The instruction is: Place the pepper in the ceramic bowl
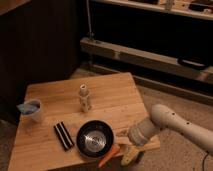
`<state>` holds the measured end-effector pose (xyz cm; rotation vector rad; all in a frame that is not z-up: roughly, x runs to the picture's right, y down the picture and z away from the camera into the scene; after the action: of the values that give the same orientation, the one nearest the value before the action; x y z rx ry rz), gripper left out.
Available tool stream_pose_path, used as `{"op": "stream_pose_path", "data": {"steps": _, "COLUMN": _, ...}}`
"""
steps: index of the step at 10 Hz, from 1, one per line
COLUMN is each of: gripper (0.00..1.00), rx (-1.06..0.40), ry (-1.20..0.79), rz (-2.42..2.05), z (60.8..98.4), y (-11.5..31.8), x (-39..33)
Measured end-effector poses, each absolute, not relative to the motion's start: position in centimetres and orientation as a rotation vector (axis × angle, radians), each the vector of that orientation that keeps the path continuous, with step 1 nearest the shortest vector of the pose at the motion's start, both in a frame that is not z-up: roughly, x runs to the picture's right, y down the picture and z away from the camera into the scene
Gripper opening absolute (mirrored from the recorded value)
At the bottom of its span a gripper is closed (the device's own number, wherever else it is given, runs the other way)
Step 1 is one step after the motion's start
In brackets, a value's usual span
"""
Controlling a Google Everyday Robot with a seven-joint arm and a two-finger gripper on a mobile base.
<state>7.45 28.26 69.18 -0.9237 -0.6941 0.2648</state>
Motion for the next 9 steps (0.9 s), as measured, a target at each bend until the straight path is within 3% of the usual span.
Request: {"op": "stream_pose_path", "data": {"steps": 9, "gripper": 0.80, "rx": -0.967, "ry": -0.694, "rz": 0.321, "z": 72.4, "y": 29.9, "x": 6.1}}
